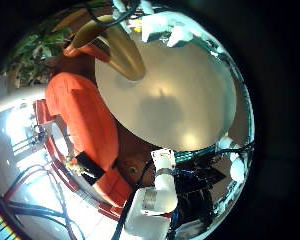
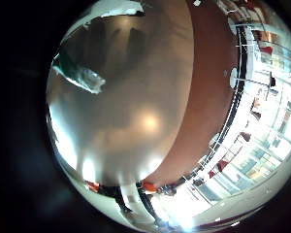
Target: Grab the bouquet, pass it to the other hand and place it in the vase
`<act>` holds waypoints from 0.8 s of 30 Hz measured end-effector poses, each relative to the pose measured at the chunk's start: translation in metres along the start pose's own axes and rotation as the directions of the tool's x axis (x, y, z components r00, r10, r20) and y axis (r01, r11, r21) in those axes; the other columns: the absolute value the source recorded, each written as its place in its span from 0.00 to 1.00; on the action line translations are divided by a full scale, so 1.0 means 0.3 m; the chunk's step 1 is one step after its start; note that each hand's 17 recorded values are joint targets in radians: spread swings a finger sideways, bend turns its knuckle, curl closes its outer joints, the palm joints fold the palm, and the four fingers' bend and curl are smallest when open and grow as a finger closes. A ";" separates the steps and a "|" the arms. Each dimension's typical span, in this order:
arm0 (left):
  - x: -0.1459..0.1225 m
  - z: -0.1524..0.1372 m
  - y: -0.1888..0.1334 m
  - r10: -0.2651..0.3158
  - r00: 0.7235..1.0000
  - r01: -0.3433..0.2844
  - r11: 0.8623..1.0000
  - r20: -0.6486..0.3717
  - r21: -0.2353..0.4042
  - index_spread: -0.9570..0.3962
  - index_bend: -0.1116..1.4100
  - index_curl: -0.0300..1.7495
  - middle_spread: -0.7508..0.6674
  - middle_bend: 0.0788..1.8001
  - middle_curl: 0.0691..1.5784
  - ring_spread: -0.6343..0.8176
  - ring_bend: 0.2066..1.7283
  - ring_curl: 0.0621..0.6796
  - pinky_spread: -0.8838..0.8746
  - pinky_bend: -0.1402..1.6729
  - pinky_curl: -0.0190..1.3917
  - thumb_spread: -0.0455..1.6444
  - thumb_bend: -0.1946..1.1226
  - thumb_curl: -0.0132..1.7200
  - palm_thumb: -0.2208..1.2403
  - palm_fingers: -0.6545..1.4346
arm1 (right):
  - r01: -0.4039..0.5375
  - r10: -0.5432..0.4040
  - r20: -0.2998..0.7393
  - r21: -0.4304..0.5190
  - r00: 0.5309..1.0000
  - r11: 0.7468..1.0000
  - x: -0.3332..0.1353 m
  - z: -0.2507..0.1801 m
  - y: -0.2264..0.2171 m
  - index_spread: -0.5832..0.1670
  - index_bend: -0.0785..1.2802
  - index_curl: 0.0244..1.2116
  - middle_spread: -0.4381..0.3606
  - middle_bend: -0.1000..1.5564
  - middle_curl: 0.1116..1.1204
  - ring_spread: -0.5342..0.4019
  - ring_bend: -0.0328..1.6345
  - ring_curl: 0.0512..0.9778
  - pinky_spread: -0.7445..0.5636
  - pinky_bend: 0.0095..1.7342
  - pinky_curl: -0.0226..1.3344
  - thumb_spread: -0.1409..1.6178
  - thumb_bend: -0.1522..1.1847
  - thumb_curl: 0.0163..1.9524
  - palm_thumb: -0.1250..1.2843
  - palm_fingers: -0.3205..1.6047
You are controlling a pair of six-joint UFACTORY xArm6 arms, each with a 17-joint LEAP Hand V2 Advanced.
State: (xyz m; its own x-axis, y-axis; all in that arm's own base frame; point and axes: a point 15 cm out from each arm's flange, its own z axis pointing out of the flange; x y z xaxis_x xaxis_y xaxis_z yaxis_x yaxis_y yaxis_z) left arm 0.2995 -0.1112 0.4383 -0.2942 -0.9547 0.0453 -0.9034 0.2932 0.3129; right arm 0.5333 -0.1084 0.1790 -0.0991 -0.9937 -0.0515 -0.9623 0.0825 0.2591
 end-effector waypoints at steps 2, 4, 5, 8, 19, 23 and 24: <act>0.011 -0.002 -0.002 -0.004 1.000 0.004 1.000 0.002 0.002 0.71 0.19 0.22 0.76 0.06 0.16 0.79 0.18 0.22 0.78 0.21 0.25 0.67 0.13 0.19 0.39 0.39 | 0.005 -0.004 -0.003 0.010 1.000 1.000 -0.007 0.015 -0.020 0.44 0.21 0.31 0.49 0.29 0.28 0.49 0.49 0.19 0.74 0.35 0.08 0.68 0.10 0.17 0.45 0.39; 0.013 -0.001 0.000 -0.005 1.000 0.005 1.000 0.002 -0.001 0.71 0.19 0.22 0.76 0.06 0.16 0.79 0.18 0.22 0.78 0.21 0.25 0.67 0.13 0.19 0.39 0.39 | 0.007 -0.007 -0.004 0.008 1.000 1.000 -0.010 0.023 -0.024 0.44 0.22 0.31 0.47 0.31 0.28 0.48 0.51 0.20 0.73 0.33 0.07 0.68 0.10 0.17 0.45 0.41; 0.014 -0.001 0.002 -0.004 1.000 0.004 1.000 0.001 -0.003 0.71 0.19 0.22 0.76 0.06 0.16 0.79 0.18 0.22 0.78 0.21 0.25 0.67 0.13 0.19 0.39 0.39 | 0.009 -0.009 -0.004 0.005 1.000 1.000 -0.014 0.029 -0.026 0.44 0.22 0.31 0.47 0.31 0.29 0.47 0.50 0.19 0.73 0.33 0.07 0.68 0.10 0.17 0.45 0.42; 0.014 0.003 0.007 -0.008 1.000 0.008 1.000 0.002 -0.011 0.71 0.19 0.22 0.76 0.06 0.16 0.79 0.18 0.22 0.78 0.21 0.25 0.67 0.13 0.19 0.39 0.39 | 0.010 -0.010 -0.004 -0.001 1.000 1.000 -0.017 0.041 -0.027 0.41 0.25 0.32 0.46 0.33 0.30 0.45 0.51 0.19 0.72 0.30 0.05 0.68 0.09 0.17 0.45 0.46; 0.013 -0.001 0.011 -0.016 1.000 0.016 1.000 0.005 -0.008 0.71 0.19 0.22 0.77 0.06 0.16 0.79 0.18 0.22 0.78 0.21 0.25 0.67 0.13 0.19 0.39 0.39 | 0.022 -0.022 -0.007 -0.026 1.000 0.999 -0.032 0.034 0.000 0.35 0.59 0.49 0.35 0.60 0.46 0.31 0.64 0.31 0.39 0.39 0.07 0.66 0.14 0.21 0.62 0.95; 0.013 -0.001 0.013 -0.018 1.000 0.018 1.000 0.003 -0.008 0.72 0.19 0.22 0.77 0.06 0.16 0.80 0.18 0.22 0.78 0.21 0.26 0.67 0.13 0.19 0.39 0.39 | 0.028 -0.029 -0.003 -0.049 1.000 0.998 -0.028 0.017 0.033 0.35 0.68 0.57 0.34 0.69 0.54 0.33 0.75 0.40 0.32 0.60 0.17 0.62 0.19 0.25 0.77 0.91; 0.013 -0.002 0.015 -0.017 1.000 0.017 1.000 0.003 -0.008 0.72 0.19 0.22 0.77 0.06 0.16 0.80 0.18 0.22 0.78 0.21 0.26 0.67 0.13 0.19 0.40 0.39 | 0.027 -0.027 -0.002 -0.054 1.000 0.998 -0.024 0.011 0.043 0.36 0.71 0.59 0.34 0.71 0.56 0.34 0.77 0.42 0.32 0.64 0.20 0.61 0.20 0.26 0.79 0.89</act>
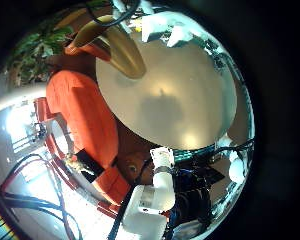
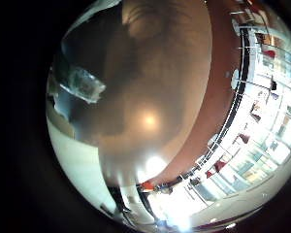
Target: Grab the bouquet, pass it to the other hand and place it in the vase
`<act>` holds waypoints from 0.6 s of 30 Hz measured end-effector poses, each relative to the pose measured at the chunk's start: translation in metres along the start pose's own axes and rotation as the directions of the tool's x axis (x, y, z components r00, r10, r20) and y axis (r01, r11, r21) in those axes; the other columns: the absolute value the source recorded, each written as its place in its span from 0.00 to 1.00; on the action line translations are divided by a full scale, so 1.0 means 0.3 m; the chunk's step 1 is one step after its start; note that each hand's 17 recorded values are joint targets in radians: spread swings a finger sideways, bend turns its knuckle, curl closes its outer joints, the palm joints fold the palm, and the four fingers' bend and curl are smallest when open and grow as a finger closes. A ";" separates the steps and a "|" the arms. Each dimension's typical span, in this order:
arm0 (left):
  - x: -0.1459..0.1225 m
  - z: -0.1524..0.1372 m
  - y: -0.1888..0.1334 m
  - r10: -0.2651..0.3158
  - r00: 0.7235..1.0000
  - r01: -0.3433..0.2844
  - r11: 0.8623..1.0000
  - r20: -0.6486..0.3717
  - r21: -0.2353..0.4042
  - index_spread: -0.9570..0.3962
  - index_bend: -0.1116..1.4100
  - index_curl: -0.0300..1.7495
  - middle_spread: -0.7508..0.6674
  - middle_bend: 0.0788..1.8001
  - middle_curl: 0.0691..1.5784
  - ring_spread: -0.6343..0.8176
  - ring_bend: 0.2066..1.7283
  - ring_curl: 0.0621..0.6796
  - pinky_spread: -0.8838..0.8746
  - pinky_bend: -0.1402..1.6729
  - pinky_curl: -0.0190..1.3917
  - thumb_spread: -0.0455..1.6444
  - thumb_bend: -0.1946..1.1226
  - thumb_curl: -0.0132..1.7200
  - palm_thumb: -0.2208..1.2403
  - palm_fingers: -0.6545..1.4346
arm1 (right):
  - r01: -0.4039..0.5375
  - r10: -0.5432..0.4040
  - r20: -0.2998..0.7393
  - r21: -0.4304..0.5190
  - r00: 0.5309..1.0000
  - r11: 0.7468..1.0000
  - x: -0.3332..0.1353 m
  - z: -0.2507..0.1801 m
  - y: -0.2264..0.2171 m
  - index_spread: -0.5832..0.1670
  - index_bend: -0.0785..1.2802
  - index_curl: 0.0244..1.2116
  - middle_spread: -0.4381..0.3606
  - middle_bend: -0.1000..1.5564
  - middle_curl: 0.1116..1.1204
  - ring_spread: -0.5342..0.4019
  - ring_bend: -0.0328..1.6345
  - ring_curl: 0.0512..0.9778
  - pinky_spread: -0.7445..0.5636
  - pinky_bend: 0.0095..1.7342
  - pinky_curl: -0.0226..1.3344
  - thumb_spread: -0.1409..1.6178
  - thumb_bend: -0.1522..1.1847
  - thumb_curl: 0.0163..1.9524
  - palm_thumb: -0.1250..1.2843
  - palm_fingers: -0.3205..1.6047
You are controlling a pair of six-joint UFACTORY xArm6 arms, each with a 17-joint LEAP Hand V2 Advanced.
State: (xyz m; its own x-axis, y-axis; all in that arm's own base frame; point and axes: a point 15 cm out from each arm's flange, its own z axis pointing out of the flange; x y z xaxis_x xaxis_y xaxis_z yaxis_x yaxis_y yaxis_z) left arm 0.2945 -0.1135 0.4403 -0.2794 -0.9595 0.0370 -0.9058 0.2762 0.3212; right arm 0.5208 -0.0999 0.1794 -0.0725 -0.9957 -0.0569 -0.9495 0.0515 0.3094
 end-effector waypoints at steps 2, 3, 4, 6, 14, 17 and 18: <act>0.001 -0.001 0.003 0.001 1.000 -0.001 1.000 -0.001 0.000 0.72 0.19 0.22 0.77 0.06 0.16 0.80 0.18 0.22 0.78 0.21 0.26 0.67 0.13 0.19 0.40 0.39 | -0.003 0.003 0.005 -0.006 1.000 1.000 0.008 -0.020 0.023 0.37 0.75 0.62 0.34 0.75 0.59 0.34 0.81 0.46 0.34 0.72 0.24 0.60 0.23 0.29 0.86 0.86; 0.001 -0.003 0.004 0.001 1.000 -0.001 1.000 -0.001 0.003 0.72 0.19 0.22 0.77 0.06 0.16 0.80 0.18 0.22 0.78 0.21 0.26 0.67 0.13 0.19 0.40 0.39 | -0.007 0.007 0.009 -0.001 1.000 1.000 0.019 -0.038 0.033 0.38 0.77 0.63 0.34 0.76 0.60 0.34 0.82 0.47 0.35 0.74 0.26 0.60 0.25 0.30 0.89 0.85; 0.001 -0.003 0.006 0.001 1.000 -0.001 1.000 -0.001 0.003 0.72 0.19 0.22 0.77 0.06 0.16 0.80 0.18 0.22 0.78 0.21 0.26 0.67 0.13 0.19 0.40 0.39 | -0.009 0.009 0.014 0.009 1.000 1.000 0.029 -0.059 0.041 0.38 0.79 0.64 0.34 0.78 0.61 0.34 0.83 0.49 0.36 0.76 0.28 0.59 0.26 0.31 0.90 0.83; -0.002 -0.005 0.007 -0.001 1.000 0.001 1.000 -0.001 0.005 0.72 0.19 0.22 0.77 0.06 0.16 0.80 0.18 0.22 0.78 0.21 0.26 0.67 0.13 0.19 0.40 0.39 | -0.003 0.002 0.017 0.037 1.000 0.999 0.036 -0.115 0.061 0.39 0.83 0.67 0.35 0.80 0.63 0.35 0.86 0.51 0.38 0.80 0.30 0.58 0.27 0.33 0.92 0.81; -0.024 -0.016 0.006 -0.010 1.000 0.010 1.000 -0.005 0.014 0.72 0.19 0.22 0.77 0.06 0.16 0.80 0.18 0.22 0.78 0.21 0.26 0.68 0.13 0.19 0.40 0.39 | 0.069 -0.098 0.142 0.196 0.985 0.978 -0.059 -0.417 0.205 0.43 0.89 0.72 0.37 0.86 0.67 0.37 0.91 0.58 0.43 0.85 0.37 0.55 0.29 0.41 0.93 0.76; -0.028 -0.032 0.001 -0.013 1.000 0.013 1.000 -0.010 0.026 0.72 0.19 0.22 0.77 0.06 0.16 0.80 0.18 0.22 0.78 0.21 0.26 0.68 0.13 0.19 0.40 0.39 | 0.084 -0.143 0.196 0.282 0.970 0.956 -0.081 -0.551 0.284 0.44 0.90 0.72 0.37 0.87 0.67 0.37 0.91 0.59 0.43 0.85 0.39 0.55 0.30 0.44 0.92 0.75; -0.033 -0.034 0.000 -0.016 1.000 0.016 0.999 -0.012 0.028 0.72 0.19 0.22 0.77 0.06 0.16 0.79 0.18 0.22 0.78 0.21 0.26 0.68 0.13 0.19 0.40 0.39 | 0.087 -0.158 0.209 0.312 0.965 0.946 -0.095 -0.594 0.309 0.44 0.91 0.73 0.37 0.87 0.67 0.37 0.92 0.60 0.43 0.85 0.40 0.54 0.30 0.44 0.92 0.75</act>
State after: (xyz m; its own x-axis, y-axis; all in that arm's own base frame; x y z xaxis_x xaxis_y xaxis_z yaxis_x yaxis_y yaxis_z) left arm 0.3005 -0.1047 0.4497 -0.2614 -0.9643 0.0434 -0.9186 0.2623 0.2955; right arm 0.4892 -0.0803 0.3790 0.0160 -0.9531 -0.3022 -0.9999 -0.0143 -0.0079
